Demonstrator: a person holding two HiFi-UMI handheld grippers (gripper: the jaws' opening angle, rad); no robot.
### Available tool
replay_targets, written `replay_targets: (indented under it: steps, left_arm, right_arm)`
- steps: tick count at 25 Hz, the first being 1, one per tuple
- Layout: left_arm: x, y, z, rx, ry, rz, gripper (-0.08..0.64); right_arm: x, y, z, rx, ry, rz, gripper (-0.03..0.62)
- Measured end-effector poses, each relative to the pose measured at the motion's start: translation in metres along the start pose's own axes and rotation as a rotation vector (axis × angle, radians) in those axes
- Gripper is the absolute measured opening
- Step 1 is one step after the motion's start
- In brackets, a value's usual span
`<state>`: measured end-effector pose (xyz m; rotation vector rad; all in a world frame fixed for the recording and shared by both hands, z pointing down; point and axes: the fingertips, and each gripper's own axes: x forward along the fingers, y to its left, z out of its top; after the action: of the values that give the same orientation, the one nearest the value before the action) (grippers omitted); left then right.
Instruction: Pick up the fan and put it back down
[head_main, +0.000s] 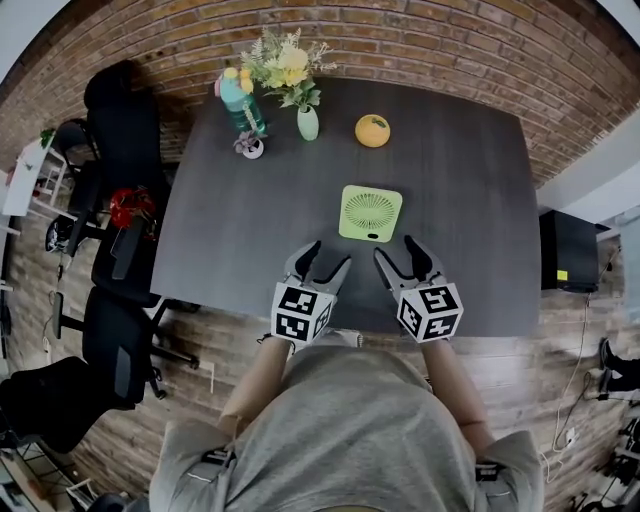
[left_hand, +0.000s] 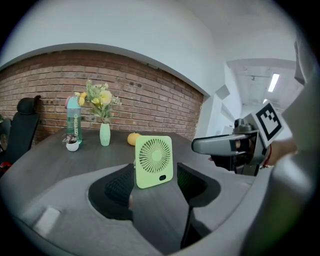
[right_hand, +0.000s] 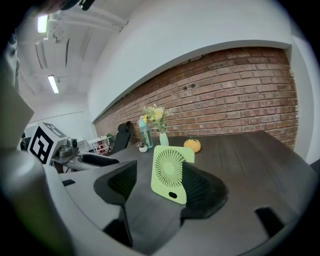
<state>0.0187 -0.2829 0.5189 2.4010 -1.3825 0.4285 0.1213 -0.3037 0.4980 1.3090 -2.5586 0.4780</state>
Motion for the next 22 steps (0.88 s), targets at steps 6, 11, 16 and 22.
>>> replay_targets:
  steps: [6, 11, 16, 22]
  left_arm:
    - [0.036, 0.011, -0.008, 0.018, 0.063, -0.036, 0.258]
    - [0.064, 0.02, -0.019, 0.033, 0.119, -0.064, 0.268]
    - [0.086, 0.029, -0.032, 0.032, 0.166, -0.09, 0.287]
    - [0.11, 0.031, -0.049, 0.055, 0.236, -0.141, 0.298]
  right_arm:
    - [0.029, -0.024, -0.004, 0.004, 0.046, -0.018, 0.267]
    - [0.051, -0.042, -0.011, 0.004, 0.085, -0.029, 0.267]
    - [0.069, -0.056, -0.024, 0.004, 0.133, -0.031, 0.27]
    - [0.086, -0.063, -0.033, -0.007, 0.181, -0.008, 0.275]
